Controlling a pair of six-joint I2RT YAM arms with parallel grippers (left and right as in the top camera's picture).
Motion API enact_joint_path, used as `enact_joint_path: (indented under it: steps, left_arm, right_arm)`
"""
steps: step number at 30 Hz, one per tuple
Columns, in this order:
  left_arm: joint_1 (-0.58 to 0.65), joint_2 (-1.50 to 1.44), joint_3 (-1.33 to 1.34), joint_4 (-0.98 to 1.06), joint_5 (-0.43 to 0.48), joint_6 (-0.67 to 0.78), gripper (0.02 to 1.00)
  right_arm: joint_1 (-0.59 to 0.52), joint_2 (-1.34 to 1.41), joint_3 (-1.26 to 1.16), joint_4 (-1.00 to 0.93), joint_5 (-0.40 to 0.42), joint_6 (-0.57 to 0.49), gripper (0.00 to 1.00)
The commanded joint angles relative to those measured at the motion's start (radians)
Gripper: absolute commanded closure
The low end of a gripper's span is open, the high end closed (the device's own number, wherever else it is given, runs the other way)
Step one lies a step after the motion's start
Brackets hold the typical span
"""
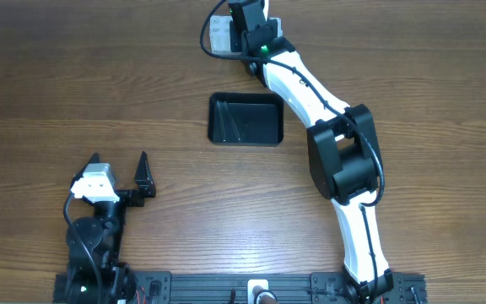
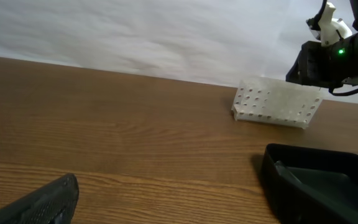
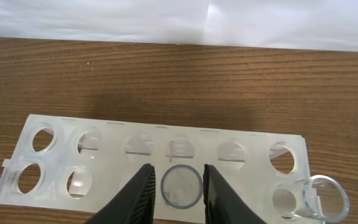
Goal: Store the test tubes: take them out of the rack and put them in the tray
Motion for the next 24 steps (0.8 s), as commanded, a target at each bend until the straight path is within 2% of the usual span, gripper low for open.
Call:
enact_joint_path:
  steps: [1,12,24]
  left_arm:
    - [0.006,-0.005,-0.004,-0.001,0.006,0.018,0.020]
    - [0.006,-0.005,-0.004,-0.001,0.006,0.018,0.018]
    - [0.006,-0.005,-0.004,0.000,0.006,0.018,0.018]
  right_arm:
    - [0.004,0.014,0.030,0.000,0.019,0.000,0.779]
    - [0.004,0.014,0.030,0.000,0.019,-0.007,0.875]
    - [0.005,-0.021,0.031,0.002,0.033,-0.015,0.884]
